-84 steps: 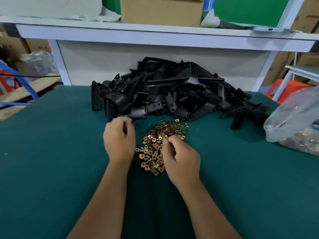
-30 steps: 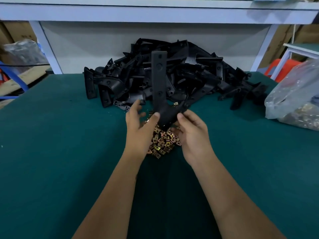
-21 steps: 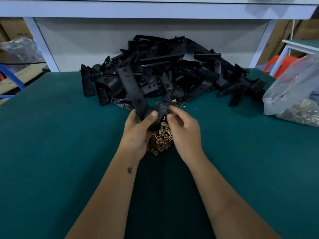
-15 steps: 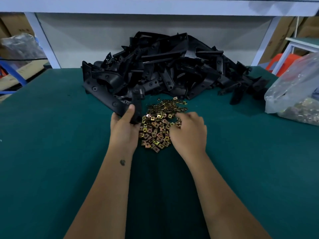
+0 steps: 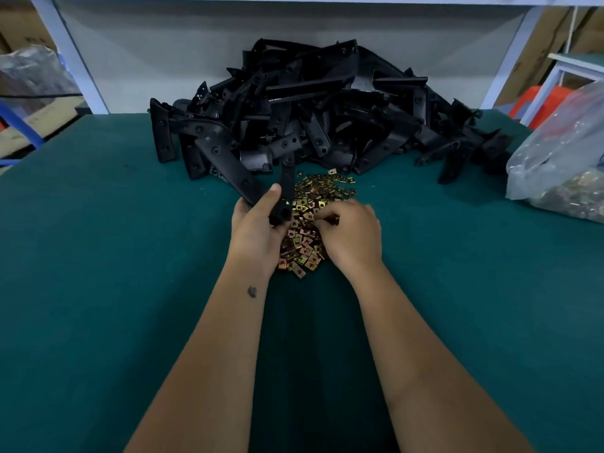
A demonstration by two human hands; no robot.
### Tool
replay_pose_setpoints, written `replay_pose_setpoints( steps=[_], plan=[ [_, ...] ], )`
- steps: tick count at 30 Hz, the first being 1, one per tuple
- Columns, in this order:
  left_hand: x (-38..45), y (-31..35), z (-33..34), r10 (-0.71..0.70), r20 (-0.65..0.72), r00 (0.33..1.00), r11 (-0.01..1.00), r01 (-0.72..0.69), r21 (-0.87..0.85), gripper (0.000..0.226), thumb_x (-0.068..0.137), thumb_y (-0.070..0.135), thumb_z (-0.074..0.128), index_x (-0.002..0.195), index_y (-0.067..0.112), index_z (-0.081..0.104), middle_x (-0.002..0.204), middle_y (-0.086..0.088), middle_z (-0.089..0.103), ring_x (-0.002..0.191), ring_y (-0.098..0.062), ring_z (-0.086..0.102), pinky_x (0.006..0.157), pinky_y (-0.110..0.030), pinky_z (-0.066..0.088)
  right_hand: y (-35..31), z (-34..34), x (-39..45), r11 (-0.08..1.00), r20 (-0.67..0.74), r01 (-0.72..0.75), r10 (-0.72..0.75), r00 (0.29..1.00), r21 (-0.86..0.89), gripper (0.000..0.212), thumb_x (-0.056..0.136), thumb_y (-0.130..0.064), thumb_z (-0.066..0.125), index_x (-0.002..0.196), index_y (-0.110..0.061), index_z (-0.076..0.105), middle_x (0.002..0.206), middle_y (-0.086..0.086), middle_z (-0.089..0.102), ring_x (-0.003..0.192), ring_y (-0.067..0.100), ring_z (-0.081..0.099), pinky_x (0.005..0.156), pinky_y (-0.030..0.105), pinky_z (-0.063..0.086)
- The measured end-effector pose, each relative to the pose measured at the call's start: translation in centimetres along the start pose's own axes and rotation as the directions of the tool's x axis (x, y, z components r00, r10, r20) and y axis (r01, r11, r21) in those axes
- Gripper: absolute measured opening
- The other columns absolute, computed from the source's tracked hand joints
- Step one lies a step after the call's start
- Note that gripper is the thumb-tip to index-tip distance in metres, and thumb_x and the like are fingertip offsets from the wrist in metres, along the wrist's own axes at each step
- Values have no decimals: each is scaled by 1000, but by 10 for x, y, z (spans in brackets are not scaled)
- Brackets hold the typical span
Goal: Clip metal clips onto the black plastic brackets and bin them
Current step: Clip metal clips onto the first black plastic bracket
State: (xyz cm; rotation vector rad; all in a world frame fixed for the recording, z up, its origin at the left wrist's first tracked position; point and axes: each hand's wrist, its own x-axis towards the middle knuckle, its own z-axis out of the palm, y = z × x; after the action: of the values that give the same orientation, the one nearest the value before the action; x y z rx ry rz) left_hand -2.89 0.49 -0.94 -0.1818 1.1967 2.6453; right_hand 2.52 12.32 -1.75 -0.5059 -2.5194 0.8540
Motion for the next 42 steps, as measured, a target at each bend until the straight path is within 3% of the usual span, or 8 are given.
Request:
replay_pose_setpoints(
  steps=[7,11,16,23,28,31,38,42],
  plan=[
    [-4,-1,-2,-16,14,1000,1000,15,23,13,92,6,65,99,11,55,113,-8,67,96,-16,68,72,-27,57,-5,-10,-8,971,-157,-4,43,987,239,21,93,-13,60,107,-22,73,110,-9,65,113,16,51,100,34,41],
    [-9,-1,0,-22,39,999,1000,22,1,15,90,2,66,94,10,53,99,-7,67,90,-17,67,70,-28,56,-10,-15,-11,882,-198,23,80,977,471,20,91,-6,63,102,-19,74,103,-1,66,87,-4,60,59,1,43],
    [-14,0,2,-31,80,996,999,33,-28,18,90,0,64,91,11,51,91,-4,66,86,-17,64,68,-27,57,-16,-12,-12,802,-172,17,108,979,597,21,87,-6,68,96,-25,73,90,-11,69,85,-2,63,75,10,48],
    [-18,1,2,-24,175,984,1000,27,-14,16,91,-1,60,94,12,52,88,0,68,79,-12,67,72,-27,58,-19,-11,-12,650,-104,-27,162,981,760,37,84,-1,70,90,-38,70,89,-10,71,84,-3,65,70,9,48],
    [-19,0,2,-20,219,976,999,12,38,22,91,-1,60,107,10,51,97,-2,68,86,-13,67,74,-26,57,-18,-14,-10,461,-17,-83,209,978,884,36,84,3,67,89,-32,76,88,-8,73,85,5,67,65,14,51],
    [-19,-1,2,-19,219,976,998,6,62,23,91,0,61,109,11,52,98,-2,68,85,-12,68,75,-26,57,-16,-15,-8,406,-6,-84,216,976,910,36,84,7,66,91,-26,76,94,2,74,90,12,68,75,18,53],
    [-19,-2,2,-27,215,976,997,11,77,21,91,0,62,107,12,54,97,-2,68,85,-12,67,73,-25,56,-16,-17,-8,376,-8,-78,221,975,923,23,82,1,73,87,-21,77,87,-7,76,86,4,70,76,14,51],
    [-18,-1,2,-24,215,976,997,7,77,21,91,0,61,107,12,55,95,-1,68,86,-12,67,73,-25,56,-15,-15,-8,479,-51,-60,214,975,876,26,83,1,71,85,-24,74,78,-11,70,72,1,63,67,17,51]
  ],
)
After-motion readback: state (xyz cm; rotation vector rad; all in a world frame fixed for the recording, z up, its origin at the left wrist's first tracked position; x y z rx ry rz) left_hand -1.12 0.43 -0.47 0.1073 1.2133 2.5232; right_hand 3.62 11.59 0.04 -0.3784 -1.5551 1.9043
